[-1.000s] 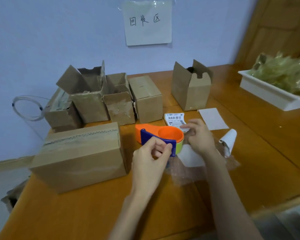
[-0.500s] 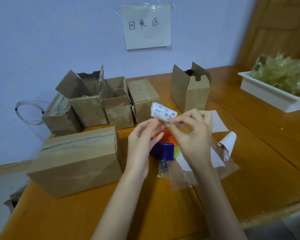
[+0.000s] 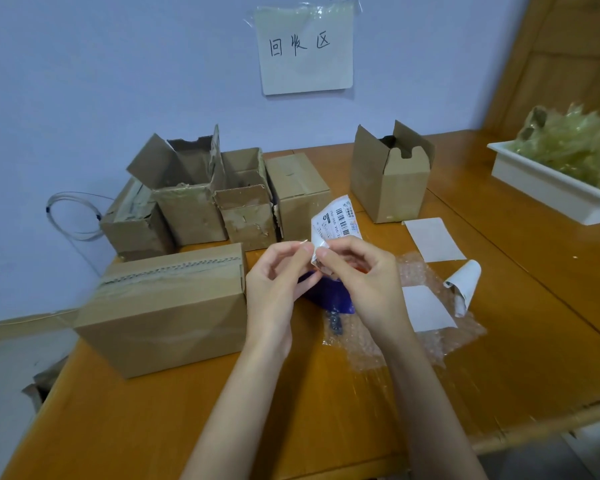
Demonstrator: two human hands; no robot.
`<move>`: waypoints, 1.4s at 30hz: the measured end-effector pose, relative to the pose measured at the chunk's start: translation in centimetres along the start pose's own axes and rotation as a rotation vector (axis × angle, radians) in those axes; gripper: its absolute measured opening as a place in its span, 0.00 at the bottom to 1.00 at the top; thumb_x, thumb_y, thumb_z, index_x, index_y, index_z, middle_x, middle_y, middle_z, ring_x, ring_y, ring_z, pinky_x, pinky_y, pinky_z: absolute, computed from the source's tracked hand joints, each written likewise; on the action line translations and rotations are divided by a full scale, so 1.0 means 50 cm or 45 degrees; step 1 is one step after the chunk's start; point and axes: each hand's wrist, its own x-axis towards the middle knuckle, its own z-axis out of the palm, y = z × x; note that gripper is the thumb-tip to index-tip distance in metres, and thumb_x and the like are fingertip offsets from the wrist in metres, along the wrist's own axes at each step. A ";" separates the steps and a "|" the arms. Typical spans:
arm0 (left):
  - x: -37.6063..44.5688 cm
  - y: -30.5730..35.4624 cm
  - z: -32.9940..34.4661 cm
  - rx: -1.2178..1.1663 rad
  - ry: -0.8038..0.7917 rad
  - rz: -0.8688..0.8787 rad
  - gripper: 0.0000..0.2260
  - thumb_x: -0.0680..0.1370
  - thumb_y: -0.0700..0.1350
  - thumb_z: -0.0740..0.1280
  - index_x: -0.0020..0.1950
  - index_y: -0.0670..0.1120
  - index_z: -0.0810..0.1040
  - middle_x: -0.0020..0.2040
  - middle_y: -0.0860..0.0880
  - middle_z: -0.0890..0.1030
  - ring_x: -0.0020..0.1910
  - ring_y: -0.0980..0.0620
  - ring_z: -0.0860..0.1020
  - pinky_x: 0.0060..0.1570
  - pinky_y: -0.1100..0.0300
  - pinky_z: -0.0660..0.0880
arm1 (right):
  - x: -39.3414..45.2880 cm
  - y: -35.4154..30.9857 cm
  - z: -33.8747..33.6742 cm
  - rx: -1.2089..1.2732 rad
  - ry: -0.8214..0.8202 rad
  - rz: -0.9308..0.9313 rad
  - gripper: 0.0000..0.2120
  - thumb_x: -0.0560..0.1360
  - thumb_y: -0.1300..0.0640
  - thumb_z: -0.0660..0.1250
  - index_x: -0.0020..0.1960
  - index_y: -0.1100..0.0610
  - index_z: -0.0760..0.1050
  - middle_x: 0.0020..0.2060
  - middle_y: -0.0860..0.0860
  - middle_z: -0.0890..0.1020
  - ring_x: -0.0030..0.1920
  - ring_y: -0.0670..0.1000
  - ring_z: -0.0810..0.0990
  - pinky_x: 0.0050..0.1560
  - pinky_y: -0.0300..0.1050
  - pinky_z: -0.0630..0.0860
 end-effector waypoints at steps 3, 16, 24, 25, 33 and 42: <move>-0.001 0.002 -0.003 0.010 -0.014 0.020 0.09 0.77 0.43 0.68 0.55 0.42 0.81 0.52 0.47 0.84 0.52 0.50 0.83 0.48 0.56 0.82 | -0.001 -0.003 0.001 0.074 0.011 0.042 0.04 0.73 0.58 0.72 0.47 0.56 0.83 0.44 0.49 0.85 0.47 0.48 0.82 0.46 0.39 0.79; -0.007 0.010 -0.005 0.139 -0.025 0.104 0.08 0.78 0.45 0.68 0.53 0.43 0.81 0.45 0.50 0.85 0.45 0.51 0.85 0.40 0.61 0.81 | -0.001 -0.008 0.012 0.024 0.042 -0.056 0.04 0.73 0.61 0.72 0.47 0.55 0.83 0.41 0.49 0.84 0.44 0.47 0.81 0.44 0.39 0.78; -0.009 0.006 -0.005 0.198 -0.044 0.141 0.05 0.80 0.43 0.65 0.51 0.45 0.81 0.43 0.54 0.85 0.43 0.54 0.85 0.36 0.64 0.80 | -0.001 -0.009 0.008 -0.047 0.083 -0.076 0.07 0.73 0.59 0.72 0.43 0.47 0.80 0.42 0.43 0.82 0.46 0.46 0.81 0.48 0.41 0.79; -0.009 0.006 -0.004 0.210 -0.051 0.148 0.05 0.80 0.43 0.65 0.51 0.45 0.81 0.43 0.54 0.85 0.43 0.55 0.85 0.36 0.65 0.80 | -0.001 -0.010 0.009 -0.046 0.084 -0.064 0.06 0.73 0.58 0.72 0.43 0.47 0.80 0.42 0.43 0.82 0.46 0.46 0.81 0.47 0.41 0.79; -0.002 0.006 -0.008 0.430 -0.083 0.301 0.06 0.81 0.43 0.63 0.48 0.46 0.79 0.50 0.50 0.81 0.46 0.58 0.81 0.37 0.65 0.79 | -0.007 -0.017 0.014 -0.071 0.089 -0.017 0.05 0.73 0.56 0.73 0.41 0.47 0.80 0.40 0.44 0.84 0.43 0.47 0.82 0.47 0.48 0.80; 0.001 0.003 -0.007 0.617 -0.133 0.506 0.05 0.80 0.42 0.64 0.46 0.45 0.79 0.49 0.55 0.75 0.52 0.57 0.77 0.38 0.64 0.79 | -0.007 -0.020 0.010 -0.007 0.135 0.025 0.06 0.73 0.59 0.72 0.39 0.51 0.81 0.35 0.43 0.84 0.42 0.41 0.82 0.39 0.32 0.76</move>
